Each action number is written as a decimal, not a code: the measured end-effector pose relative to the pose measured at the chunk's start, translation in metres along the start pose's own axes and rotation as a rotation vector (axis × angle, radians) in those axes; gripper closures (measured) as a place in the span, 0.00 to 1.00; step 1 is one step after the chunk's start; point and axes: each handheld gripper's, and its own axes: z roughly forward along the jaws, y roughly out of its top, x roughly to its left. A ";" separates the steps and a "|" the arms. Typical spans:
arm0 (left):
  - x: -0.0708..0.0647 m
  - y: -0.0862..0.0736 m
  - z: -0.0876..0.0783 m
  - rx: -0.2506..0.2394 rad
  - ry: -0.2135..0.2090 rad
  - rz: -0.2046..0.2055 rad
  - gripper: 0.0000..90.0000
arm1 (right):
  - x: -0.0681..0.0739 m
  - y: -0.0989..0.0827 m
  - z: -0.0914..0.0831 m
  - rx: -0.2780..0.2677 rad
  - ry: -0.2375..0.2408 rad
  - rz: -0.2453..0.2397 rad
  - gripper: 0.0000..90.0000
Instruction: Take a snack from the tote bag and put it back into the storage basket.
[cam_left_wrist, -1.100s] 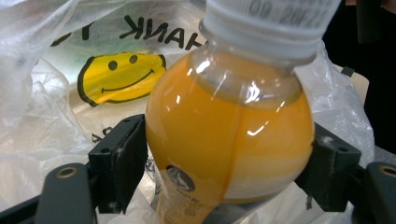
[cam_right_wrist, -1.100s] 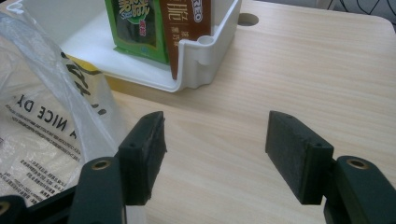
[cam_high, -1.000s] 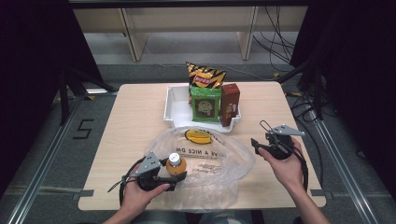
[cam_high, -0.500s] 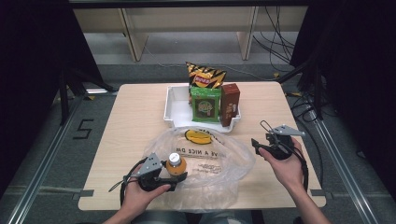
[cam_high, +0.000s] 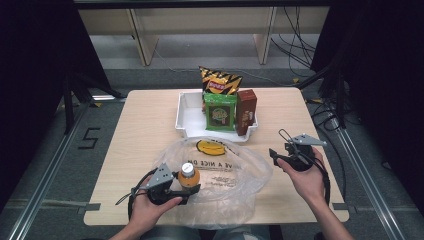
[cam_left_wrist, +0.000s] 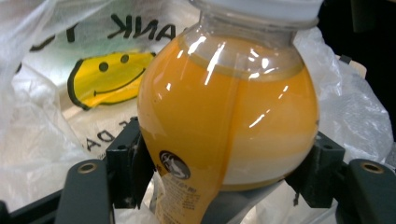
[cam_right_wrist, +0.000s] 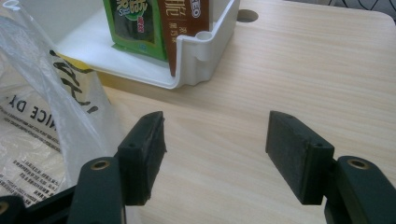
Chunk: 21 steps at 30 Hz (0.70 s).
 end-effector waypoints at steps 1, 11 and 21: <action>0.000 0.001 0.000 -0.011 -0.005 0.005 0.35 | 0.000 0.000 0.000 0.004 0.002 0.007 0.42; 0.000 0.011 -0.007 -0.042 -0.008 -0.021 0.35 | 0.001 0.000 0.000 0.013 0.007 0.011 0.42; -0.002 0.021 -0.014 -0.069 0.013 -0.011 0.35 | 0.002 0.000 -0.001 0.008 0.016 0.010 0.42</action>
